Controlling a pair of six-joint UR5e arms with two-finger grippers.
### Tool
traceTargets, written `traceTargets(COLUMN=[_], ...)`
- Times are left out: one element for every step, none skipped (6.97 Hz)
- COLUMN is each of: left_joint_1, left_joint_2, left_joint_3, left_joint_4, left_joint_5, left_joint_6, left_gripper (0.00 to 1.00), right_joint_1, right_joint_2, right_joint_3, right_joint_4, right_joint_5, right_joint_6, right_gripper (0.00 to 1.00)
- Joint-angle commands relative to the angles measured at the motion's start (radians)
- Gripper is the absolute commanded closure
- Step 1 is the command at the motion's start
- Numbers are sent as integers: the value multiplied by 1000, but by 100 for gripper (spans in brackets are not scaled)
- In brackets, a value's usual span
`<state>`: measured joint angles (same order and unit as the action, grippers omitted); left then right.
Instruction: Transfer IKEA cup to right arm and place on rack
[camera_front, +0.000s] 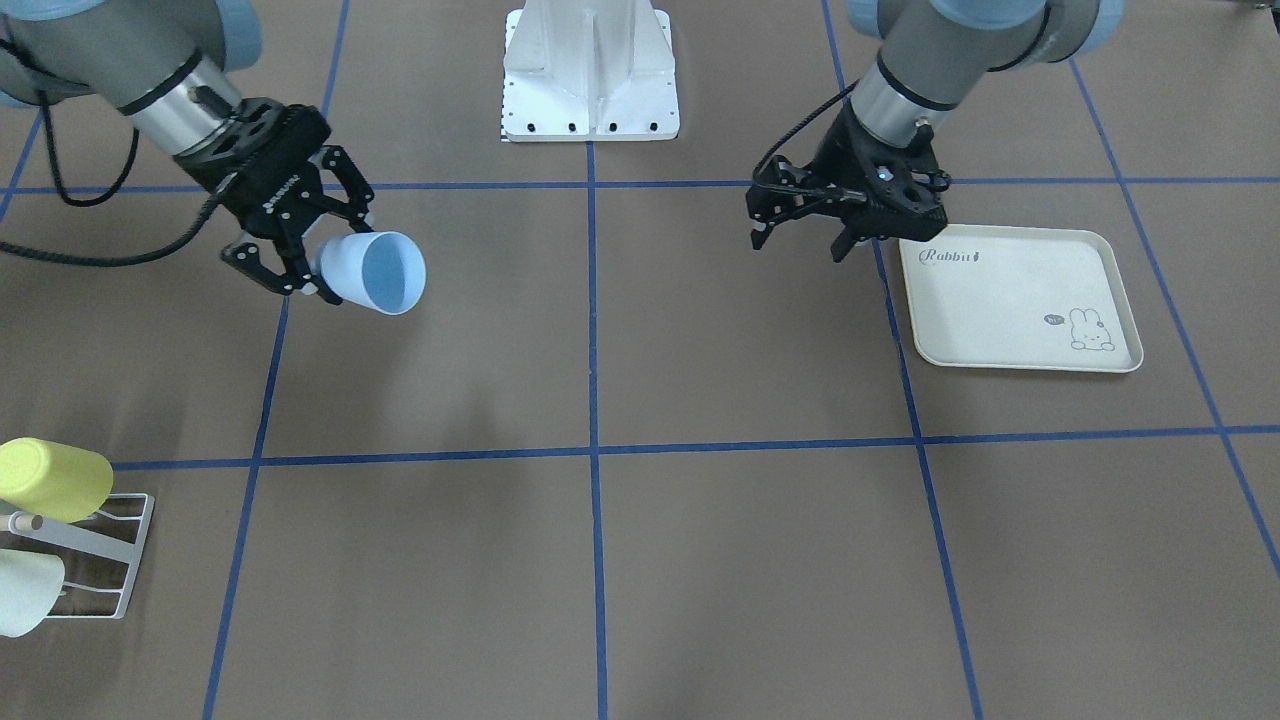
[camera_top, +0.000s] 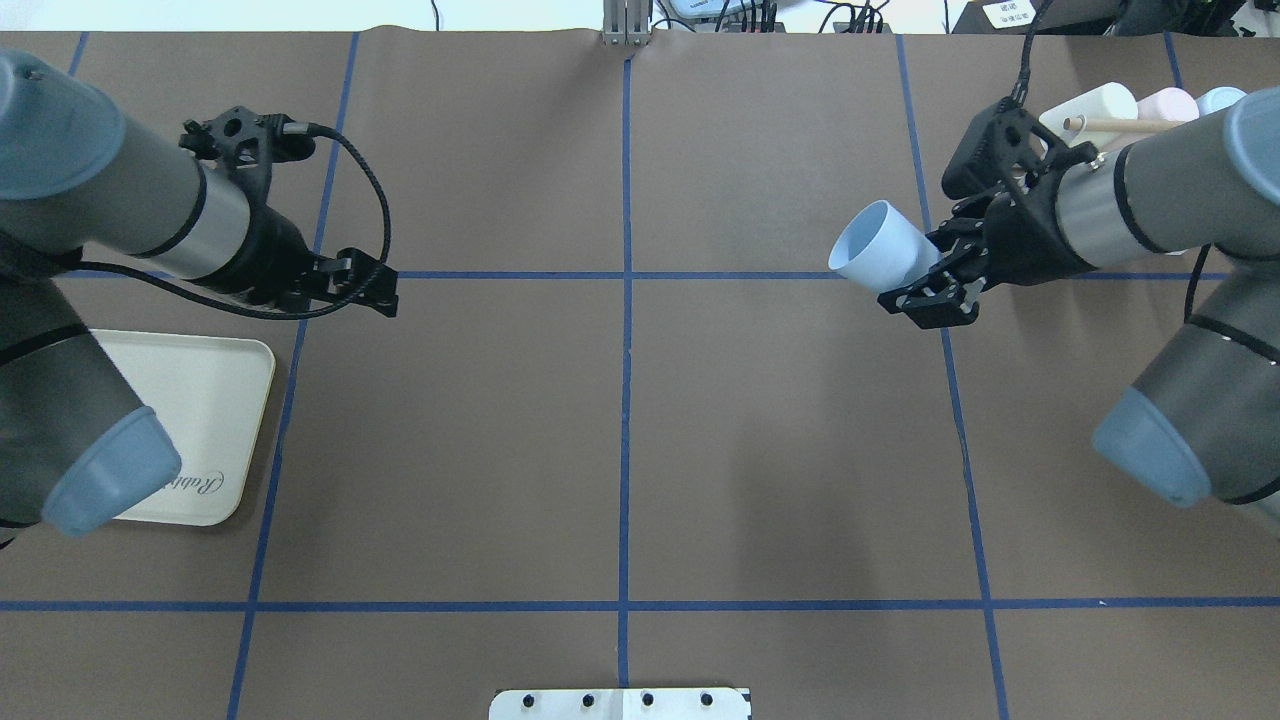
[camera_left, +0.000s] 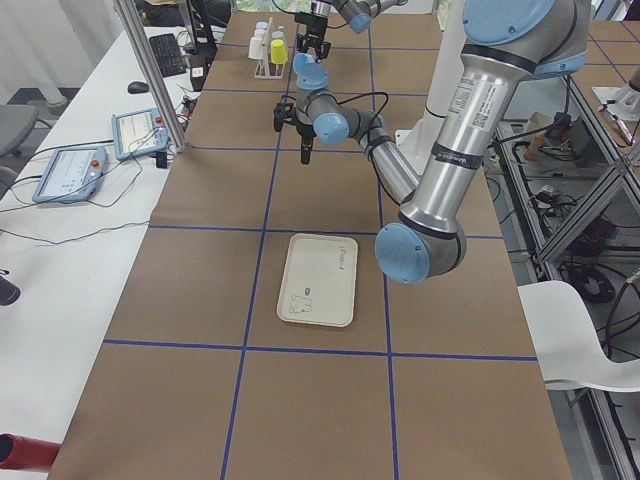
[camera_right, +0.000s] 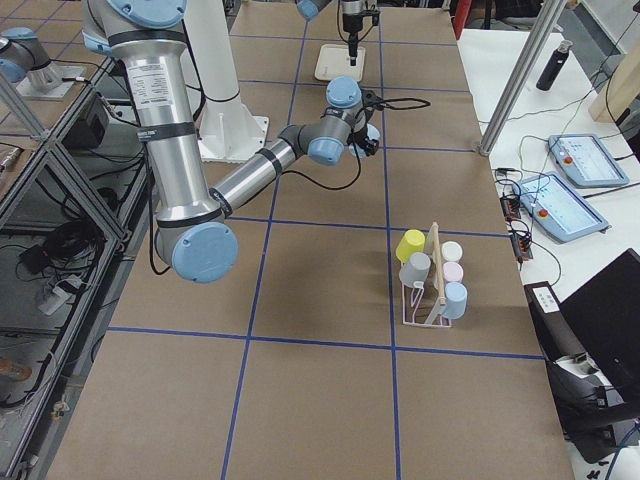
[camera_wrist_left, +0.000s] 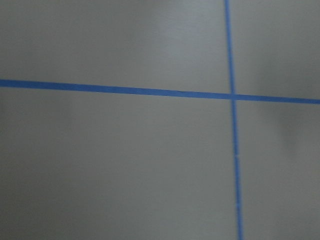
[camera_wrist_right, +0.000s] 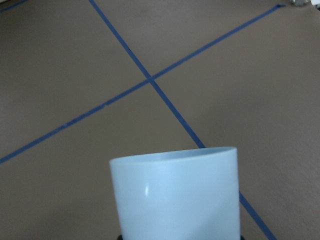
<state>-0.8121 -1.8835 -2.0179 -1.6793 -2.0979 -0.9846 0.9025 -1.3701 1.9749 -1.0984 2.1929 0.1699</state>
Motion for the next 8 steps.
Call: traceTargets(left_joint_1=[-61, -76, -111, -145, -185, -187, -187, -187], left_joint_2=[107, 130, 165, 208, 233, 233, 233, 233], left_joint_3=[-31, -33, -33, -39, -41, -41, -41, -42], left_joint_4=[7, 7, 7, 7, 7, 7, 7, 6], left_joint_5=[6, 7, 6, 1, -4, -4, -5, -5], left_joint_6=[147, 176, 261, 359, 427, 434, 434, 432], left_gripper=[0, 0, 0, 0, 0, 0, 0, 0], right_joint_1=[96, 133, 168, 220, 296, 367, 378, 374], right_joint_2=[-29, -36, -59, -88, -113, -116, -113, -104], right_joint_3=[5, 9, 13, 27, 45, 48, 45, 39], right_joint_4=[-189, -293, -372, -444, -540, -633, -699, -748], right_joint_5=[39, 10, -52, -102, -140, -221, -384, -539], right_joint_6=[-176, -293, -428, -581, -774, -963, -1089, -1150], right_gripper=[100, 100, 100, 100, 100, 100, 100, 100])
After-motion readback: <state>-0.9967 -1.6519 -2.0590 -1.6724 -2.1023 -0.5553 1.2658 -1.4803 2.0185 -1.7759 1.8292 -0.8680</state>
